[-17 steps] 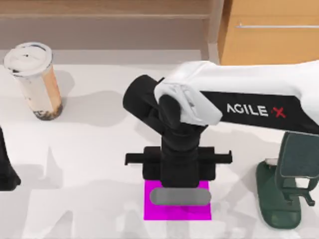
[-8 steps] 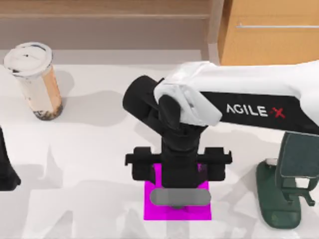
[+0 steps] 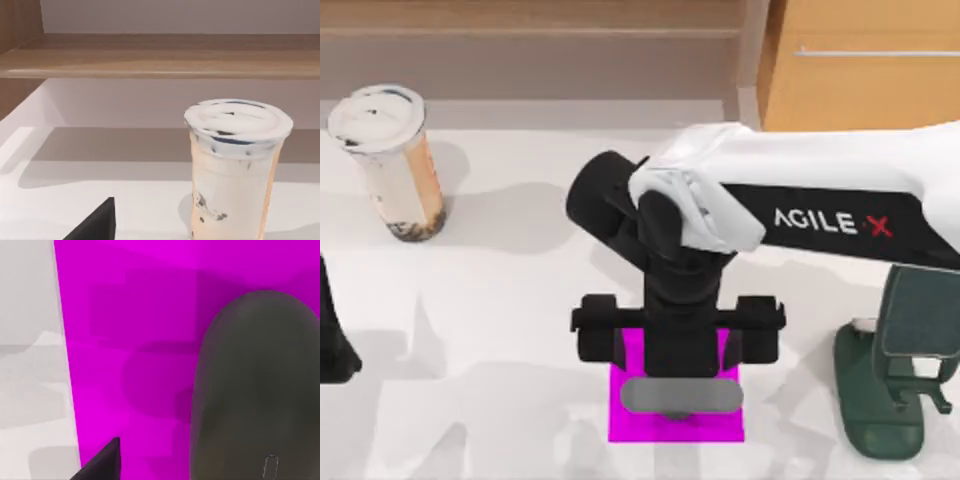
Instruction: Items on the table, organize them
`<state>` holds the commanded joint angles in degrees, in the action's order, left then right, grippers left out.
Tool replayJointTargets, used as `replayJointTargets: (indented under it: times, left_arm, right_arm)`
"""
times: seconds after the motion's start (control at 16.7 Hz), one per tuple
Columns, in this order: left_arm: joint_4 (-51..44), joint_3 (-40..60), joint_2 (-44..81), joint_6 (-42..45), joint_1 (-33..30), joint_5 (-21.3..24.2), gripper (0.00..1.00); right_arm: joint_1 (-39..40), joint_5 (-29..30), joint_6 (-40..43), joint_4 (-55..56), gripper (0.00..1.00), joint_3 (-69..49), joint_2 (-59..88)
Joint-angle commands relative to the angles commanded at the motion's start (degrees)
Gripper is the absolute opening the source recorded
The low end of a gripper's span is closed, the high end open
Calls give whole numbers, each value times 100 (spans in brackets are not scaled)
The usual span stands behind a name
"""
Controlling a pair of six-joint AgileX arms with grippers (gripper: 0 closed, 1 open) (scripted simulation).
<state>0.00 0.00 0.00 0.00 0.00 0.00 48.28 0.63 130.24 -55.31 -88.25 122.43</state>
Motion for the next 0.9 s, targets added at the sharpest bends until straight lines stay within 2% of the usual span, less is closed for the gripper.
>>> replayJointTargets:
  times: [0.18, 0.36, 0.54, 0.9]
  left_arm:
    - [0, 0, 0, 0, 0, 0, 100]
    - [0, 0, 0, 0, 0, 0, 100]
    - [0, 0, 0, 0, 0, 0, 100]
    - [0, 0, 0, 0, 0, 0, 100]
  right_arm:
    - [-357, 53, -365, 17, 100, -157, -87]
    - [-1197, 157, -1278, 5, 100, -394, -86]
    - [-2344, 257, -2700, -75, 100, -666, -5]
    - [-4918, 298, -6295, -445, 100, -1141, 182]
